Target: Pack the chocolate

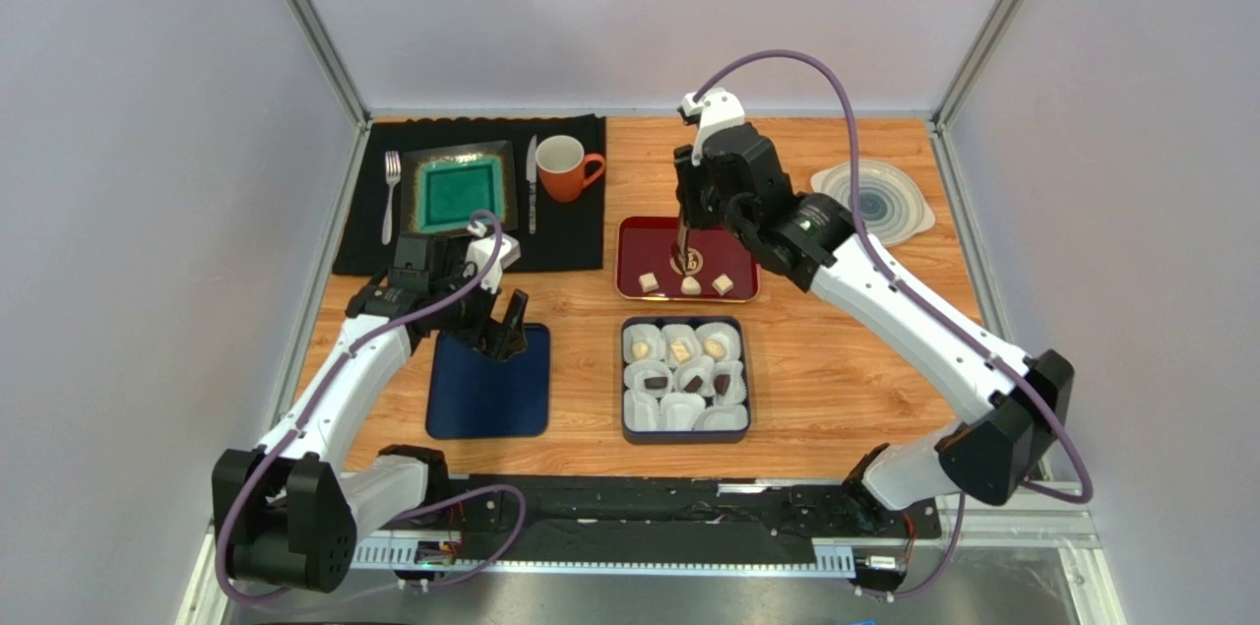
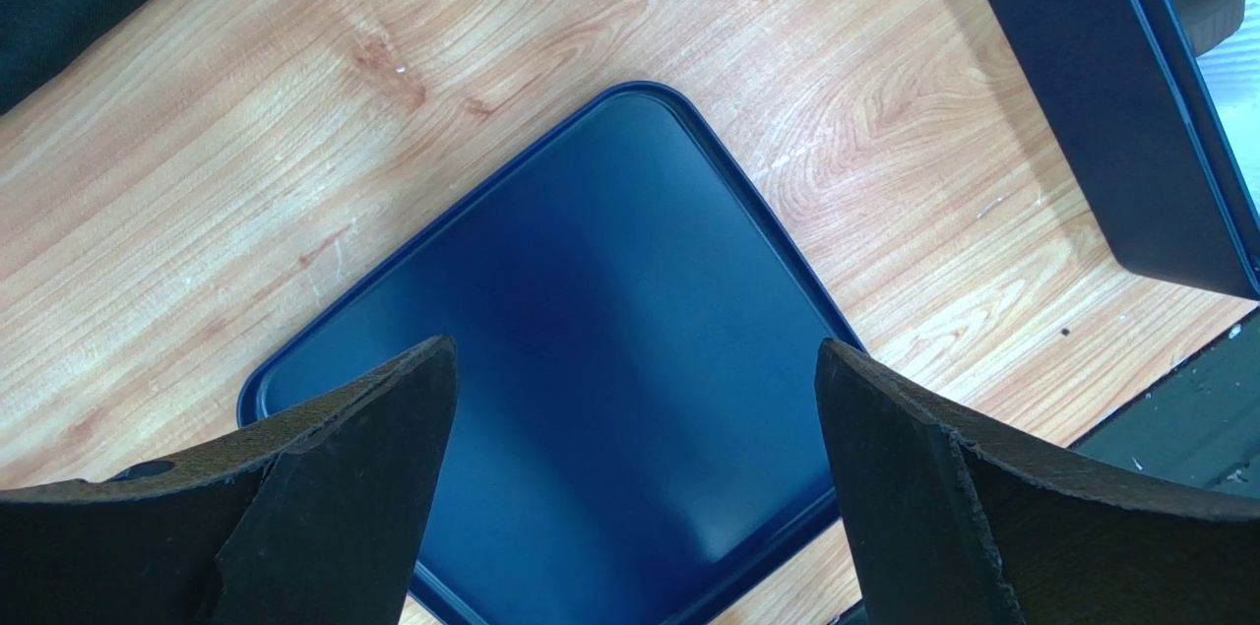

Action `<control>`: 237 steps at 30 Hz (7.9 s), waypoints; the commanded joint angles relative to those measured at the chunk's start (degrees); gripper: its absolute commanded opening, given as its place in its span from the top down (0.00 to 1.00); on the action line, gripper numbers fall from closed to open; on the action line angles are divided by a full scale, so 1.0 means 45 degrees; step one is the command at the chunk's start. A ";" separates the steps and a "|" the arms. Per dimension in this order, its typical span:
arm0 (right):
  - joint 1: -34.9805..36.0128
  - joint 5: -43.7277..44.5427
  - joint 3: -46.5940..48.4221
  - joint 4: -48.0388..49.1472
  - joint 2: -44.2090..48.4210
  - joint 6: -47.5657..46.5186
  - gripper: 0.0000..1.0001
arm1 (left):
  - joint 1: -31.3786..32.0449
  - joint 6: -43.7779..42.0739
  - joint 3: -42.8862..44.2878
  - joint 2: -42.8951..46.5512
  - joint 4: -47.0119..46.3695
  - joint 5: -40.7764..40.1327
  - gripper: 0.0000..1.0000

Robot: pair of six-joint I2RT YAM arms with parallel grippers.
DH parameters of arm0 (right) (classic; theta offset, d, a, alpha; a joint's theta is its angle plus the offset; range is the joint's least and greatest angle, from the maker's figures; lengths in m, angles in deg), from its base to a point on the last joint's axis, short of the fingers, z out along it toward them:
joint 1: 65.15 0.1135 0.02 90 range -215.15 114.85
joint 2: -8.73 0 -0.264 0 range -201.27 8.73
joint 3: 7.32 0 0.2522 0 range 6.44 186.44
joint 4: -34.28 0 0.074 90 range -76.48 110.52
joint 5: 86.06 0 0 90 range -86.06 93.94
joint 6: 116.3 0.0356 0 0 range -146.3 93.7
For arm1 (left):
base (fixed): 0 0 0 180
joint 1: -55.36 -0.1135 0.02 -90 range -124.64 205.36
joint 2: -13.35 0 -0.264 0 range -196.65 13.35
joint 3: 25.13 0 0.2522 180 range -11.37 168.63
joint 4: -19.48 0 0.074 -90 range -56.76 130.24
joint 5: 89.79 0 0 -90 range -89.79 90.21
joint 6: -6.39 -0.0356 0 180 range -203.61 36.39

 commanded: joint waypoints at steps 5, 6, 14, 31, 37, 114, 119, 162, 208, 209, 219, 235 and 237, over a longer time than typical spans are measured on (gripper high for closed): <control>-0.0191 -0.0929 0.1068 0.2272 -0.1659 -0.0080 0.69 | -0.0072 -0.0273 0.0291 0.0061 -0.0067 0.0065 0.01; -0.0191 -0.0909 0.1087 0.2293 -0.1756 -0.0060 0.68 | -0.0072 -0.0273 0.0291 0.0081 -0.0047 0.0046 0.01; -0.0211 -0.0811 0.1009 0.2527 -0.2382 0.0096 0.61 | -0.0091 -0.0293 0.0369 0.0139 -0.0028 0.0045 0.01; -0.0192 -0.0616 0.0541 0.3152 -0.3241 0.0467 0.59 | -0.0091 -0.0351 0.0506 0.0159 0.0011 -0.0032 0.01; -0.0230 -0.0499 0.0326 0.3152 -0.3378 0.0468 0.60 | -0.0091 -0.0371 0.0486 0.0159 0.0011 -0.0033 0.01; -0.0426 -0.0051 -0.0846 0.2234 -0.1933 0.0682 0.61 | -0.0170 -0.0410 0.0427 0.0100 -0.0067 -0.0150 0.01; -0.0465 0.0028 -0.0866 0.2254 -0.2128 0.0682 0.61 | -0.0189 -0.0430 0.0467 0.0081 -0.0067 -0.0130 0.01; -0.0484 -0.1240 0.2220 0.1024 -0.2383 0.0604 0.87 | -0.0209 -0.0429 0.0369 0.0159 -0.0125 -0.0169 0.01; 0.6098 0.0927 -0.2057 -0.1594 0.3165 0.2772 0.83 | -0.0209 -0.0195 0.0447 0.0042 -0.0184 -0.0091 0.01; 0.6136 0.0907 -0.2057 -0.1555 0.3165 0.2791 0.83 | -0.0209 -0.0215 0.0466 0.0042 -0.0165 -0.0091 0.01; 0.6137 0.0732 -0.2233 -0.1360 0.3126 0.3006 0.79 | -0.0209 -0.0234 0.0486 0.0061 -0.0164 -0.0111 0.01; 0.6234 0.0888 -0.2214 -0.1340 0.3125 0.3124 0.66 | -0.0209 -0.0253 0.0525 0.0139 -0.0106 -0.0150 0.01; 0.6234 0.0927 -0.2214 -0.1398 0.3125 0.3162 0.65 | -0.0209 -0.0254 0.0525 0.0139 -0.0106 -0.0169 0.01</control>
